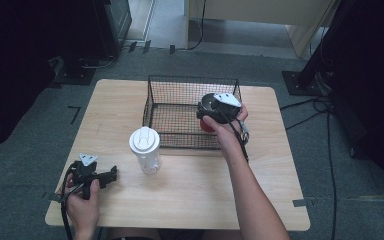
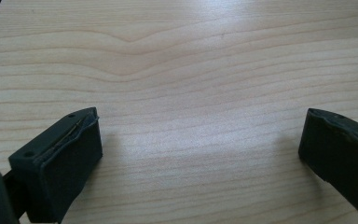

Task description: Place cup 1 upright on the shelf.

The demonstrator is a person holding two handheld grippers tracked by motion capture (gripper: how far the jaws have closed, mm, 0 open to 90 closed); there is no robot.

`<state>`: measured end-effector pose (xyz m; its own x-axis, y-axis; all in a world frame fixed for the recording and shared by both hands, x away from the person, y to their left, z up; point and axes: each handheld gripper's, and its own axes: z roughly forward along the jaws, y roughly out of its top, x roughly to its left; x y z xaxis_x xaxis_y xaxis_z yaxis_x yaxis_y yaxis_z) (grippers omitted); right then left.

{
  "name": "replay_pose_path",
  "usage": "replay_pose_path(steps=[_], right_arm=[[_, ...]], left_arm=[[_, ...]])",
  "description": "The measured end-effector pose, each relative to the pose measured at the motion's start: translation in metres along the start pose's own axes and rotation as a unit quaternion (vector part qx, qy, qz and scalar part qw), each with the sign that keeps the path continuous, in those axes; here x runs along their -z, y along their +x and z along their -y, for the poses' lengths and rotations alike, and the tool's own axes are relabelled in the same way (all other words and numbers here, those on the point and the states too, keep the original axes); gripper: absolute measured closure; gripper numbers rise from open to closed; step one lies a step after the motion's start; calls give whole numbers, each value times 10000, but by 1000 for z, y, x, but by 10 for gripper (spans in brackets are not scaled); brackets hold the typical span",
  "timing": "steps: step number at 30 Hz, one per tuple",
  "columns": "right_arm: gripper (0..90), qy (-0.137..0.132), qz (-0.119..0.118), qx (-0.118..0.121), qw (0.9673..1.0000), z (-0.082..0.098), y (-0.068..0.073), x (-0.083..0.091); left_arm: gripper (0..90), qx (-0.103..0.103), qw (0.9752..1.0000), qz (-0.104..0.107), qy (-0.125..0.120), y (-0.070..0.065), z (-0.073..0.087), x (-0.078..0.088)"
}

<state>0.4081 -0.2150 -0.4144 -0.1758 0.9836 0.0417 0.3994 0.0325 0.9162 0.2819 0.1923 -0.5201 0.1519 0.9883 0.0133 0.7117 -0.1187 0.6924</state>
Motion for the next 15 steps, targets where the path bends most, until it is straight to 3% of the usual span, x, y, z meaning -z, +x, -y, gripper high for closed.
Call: replay_pose_path(steps=[10, 13, 15], right_arm=[[68, 425, 108, 147, 9989, 2, -1, -10], [67, 733, 145, 155, 9971, 5, -1, -13], [67, 716, 148, 170, 9972, 6, -1, -13]], left_arm=[[0, 3, 10000, 1, 0, 0, 0, 0], [0, 1, 10000, 1, 2, 0, 0, 0], [0, 4, 10000, 1, -1, 0, 0, 0]])
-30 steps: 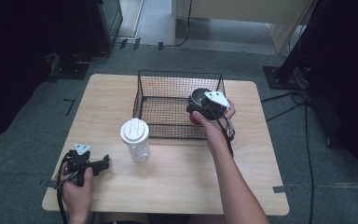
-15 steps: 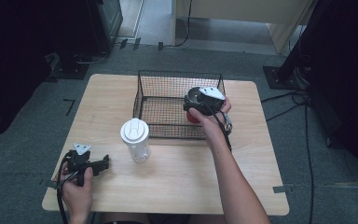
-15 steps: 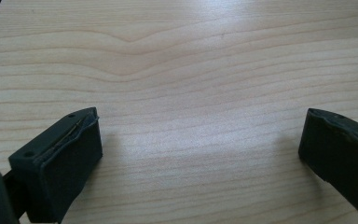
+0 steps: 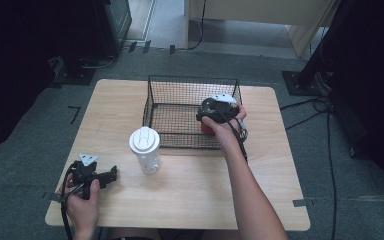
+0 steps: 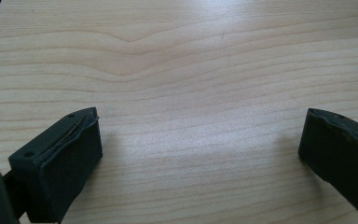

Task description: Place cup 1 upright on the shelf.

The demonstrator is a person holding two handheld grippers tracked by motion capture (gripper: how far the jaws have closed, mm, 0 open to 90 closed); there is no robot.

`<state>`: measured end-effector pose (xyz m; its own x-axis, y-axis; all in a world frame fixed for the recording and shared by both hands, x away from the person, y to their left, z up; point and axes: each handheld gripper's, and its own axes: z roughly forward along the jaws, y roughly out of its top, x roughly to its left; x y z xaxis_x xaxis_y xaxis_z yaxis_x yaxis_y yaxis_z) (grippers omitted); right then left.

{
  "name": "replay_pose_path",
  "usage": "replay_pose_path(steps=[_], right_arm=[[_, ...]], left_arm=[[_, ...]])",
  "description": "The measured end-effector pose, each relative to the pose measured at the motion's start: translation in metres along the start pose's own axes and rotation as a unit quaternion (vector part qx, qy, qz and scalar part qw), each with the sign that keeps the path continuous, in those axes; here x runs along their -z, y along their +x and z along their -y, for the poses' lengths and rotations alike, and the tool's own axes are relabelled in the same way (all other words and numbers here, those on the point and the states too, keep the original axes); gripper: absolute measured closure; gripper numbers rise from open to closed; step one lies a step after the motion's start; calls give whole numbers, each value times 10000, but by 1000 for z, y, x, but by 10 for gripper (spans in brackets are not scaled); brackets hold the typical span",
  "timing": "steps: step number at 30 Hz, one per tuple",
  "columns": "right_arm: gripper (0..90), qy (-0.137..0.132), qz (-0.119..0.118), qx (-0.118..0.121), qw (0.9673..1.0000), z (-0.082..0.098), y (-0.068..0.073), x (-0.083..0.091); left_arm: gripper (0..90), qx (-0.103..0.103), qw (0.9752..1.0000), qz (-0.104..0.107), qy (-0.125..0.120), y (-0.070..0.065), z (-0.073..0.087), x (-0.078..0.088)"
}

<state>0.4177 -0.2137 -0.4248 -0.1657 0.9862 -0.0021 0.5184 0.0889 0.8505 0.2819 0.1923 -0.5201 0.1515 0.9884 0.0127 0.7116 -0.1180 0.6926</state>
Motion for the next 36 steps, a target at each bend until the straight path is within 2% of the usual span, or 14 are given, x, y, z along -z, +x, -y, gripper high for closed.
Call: replay_pose_path(steps=[9, 12, 15, 18, 22, 26, 36], right_arm=[[56, 162, 33, -25, 9999, 0, 1, 4], [0, 230, -64, 44, 9997, 0, 4, 6], [0, 305, 2, 118, 9995, 1, 7, 8], [0, 352, 43, 56, 9994, 2, 9, 11], [0, 483, 298, 51, 9984, 4, 14, 15], [0, 498, 366, -69, 9981, 7, 14, 20], [0, 379, 375, -42, 9986, 9, 16, 34]], left_arm=[[0, 0, 10000, -1, -1, 0, 0, 0], [0, -10, 10000, -2, 1, 0, 0, 0], [0, -6, 10000, -3, -5, 0, 0, 0], [0, -5, 10000, -1, -4, 0, 0, 0], [0, -5, 10000, -2, -4, 0, 0, 0], [0, -11, 10000, -2, 0, 0, 0, 0], [0, -6, 10000, -2, -1, 0, 0, 0]])
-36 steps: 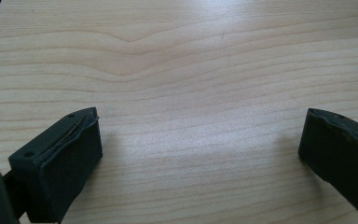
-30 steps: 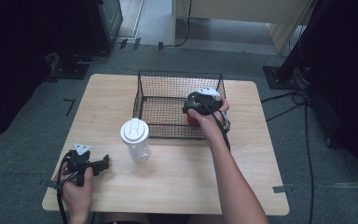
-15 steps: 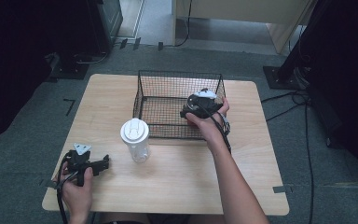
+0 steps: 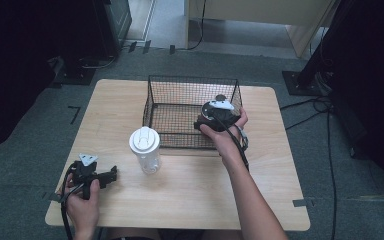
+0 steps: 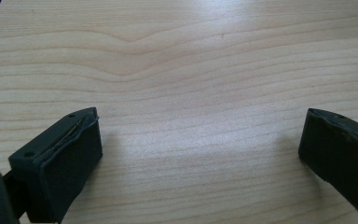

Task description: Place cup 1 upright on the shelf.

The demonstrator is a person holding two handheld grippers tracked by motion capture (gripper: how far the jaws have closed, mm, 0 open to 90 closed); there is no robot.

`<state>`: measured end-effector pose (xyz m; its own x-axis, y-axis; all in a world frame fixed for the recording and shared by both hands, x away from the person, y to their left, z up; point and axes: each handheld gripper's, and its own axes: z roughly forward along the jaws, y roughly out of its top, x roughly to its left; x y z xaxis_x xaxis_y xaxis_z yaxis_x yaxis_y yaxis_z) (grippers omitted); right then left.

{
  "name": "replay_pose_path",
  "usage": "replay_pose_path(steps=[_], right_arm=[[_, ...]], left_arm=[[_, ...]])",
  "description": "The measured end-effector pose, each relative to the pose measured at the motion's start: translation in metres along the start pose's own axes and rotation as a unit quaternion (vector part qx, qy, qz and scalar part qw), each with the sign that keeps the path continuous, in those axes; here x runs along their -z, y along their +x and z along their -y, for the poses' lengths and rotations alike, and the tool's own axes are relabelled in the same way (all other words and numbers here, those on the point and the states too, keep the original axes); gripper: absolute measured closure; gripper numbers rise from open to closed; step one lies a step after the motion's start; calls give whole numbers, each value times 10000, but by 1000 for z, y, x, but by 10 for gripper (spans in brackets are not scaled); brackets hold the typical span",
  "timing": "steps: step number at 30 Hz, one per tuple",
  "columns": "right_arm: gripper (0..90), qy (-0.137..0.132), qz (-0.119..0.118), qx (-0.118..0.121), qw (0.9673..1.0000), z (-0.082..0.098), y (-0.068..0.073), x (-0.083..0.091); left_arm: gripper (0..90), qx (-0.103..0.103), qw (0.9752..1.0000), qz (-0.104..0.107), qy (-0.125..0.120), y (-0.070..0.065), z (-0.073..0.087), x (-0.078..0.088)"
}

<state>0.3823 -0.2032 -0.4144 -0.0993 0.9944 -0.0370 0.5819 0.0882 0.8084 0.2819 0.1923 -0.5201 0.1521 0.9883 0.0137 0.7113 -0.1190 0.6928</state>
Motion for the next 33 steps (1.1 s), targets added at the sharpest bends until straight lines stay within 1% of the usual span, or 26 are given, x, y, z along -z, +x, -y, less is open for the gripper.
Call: replay_pose_path(steps=[8, 13, 14, 15, 17, 21, 28, 32, 33], right_arm=[[0, -154, -165, 71, 9997, 4, -2, 13], [0, -311, -284, 142, 9990, 5, -3, 22], [0, -388, -328, 156, 9986, 6, -3, 26], [0, -388, -328, 156, 9986, 6, -3, 26], [0, -502, -355, 217, 9979, 7, -4, 30], [0, -629, -450, 186, 9968, 8, -4, 39], [0, -758, -563, 228, 9953, 9, -4, 48], [0, -828, -702, 190, 9939, 10, -2, 55], [0, -848, -711, 211, 9936, 11, -2, 56]], left_arm=[[0, -4, 10000, 0, 1, 0, 0, 0], [0, -3, 10000, 0, -1, 0, 0, 0], [0, -4, 10000, -1, 2, 0, 0, 0], [0, -1, 10000, 0, 2, 0, 0, 0], [0, 0, 10000, -1, -1, 0, 0, 0], [0, -1, 10000, -1, 1, 0, 0, 0], [0, 5, 10000, 0, -4, 0, 0, 0], [0, 8, 10000, -1, -7, 0, 0, 0], [0, 7, 10000, -1, -7, 0, 0, 0]])
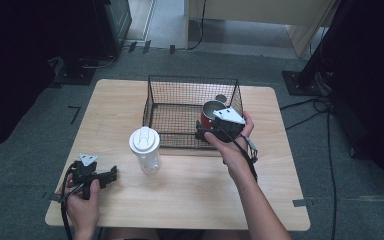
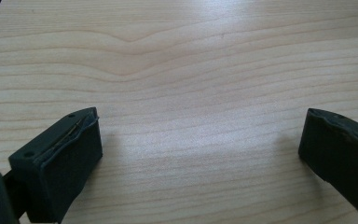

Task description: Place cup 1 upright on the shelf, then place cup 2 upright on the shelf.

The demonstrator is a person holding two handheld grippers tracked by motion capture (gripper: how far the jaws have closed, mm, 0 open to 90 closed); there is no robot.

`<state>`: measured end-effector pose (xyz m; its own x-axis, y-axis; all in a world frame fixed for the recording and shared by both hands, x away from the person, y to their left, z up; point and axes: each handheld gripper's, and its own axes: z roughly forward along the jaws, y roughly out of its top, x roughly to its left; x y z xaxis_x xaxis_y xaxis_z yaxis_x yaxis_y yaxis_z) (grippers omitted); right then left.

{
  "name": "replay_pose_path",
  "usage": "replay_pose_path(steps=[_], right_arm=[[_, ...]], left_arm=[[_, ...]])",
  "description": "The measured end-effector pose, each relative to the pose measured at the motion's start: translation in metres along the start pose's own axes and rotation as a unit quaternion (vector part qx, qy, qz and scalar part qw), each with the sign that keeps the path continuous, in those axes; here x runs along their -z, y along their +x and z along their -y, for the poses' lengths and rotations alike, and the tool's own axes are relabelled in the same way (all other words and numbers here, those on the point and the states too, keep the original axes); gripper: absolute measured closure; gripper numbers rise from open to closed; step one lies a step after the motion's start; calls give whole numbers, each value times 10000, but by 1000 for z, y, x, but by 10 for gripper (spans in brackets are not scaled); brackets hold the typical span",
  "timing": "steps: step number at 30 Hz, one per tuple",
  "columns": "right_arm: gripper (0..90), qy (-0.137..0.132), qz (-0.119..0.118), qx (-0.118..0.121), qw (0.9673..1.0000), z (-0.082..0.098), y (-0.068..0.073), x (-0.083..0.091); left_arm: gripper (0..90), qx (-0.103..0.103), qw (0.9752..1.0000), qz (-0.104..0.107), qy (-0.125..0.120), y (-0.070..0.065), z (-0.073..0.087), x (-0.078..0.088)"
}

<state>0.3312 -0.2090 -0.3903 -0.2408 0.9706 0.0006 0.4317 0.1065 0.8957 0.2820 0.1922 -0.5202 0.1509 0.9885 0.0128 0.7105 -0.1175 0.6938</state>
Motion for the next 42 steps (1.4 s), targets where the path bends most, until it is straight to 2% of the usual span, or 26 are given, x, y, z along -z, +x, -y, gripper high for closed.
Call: replay_pose_path(steps=[16, 42], right_arm=[[0, -238, -328, 55, 9992, 2, 16, 23], [0, -270, -842, 160, 9960, 19, 54, 30]], left_arm=[[0, 3, 10000, 2, 0, 0, 0, 0], [0, 2, 10000, 3, 7, 0, 0, 0]])
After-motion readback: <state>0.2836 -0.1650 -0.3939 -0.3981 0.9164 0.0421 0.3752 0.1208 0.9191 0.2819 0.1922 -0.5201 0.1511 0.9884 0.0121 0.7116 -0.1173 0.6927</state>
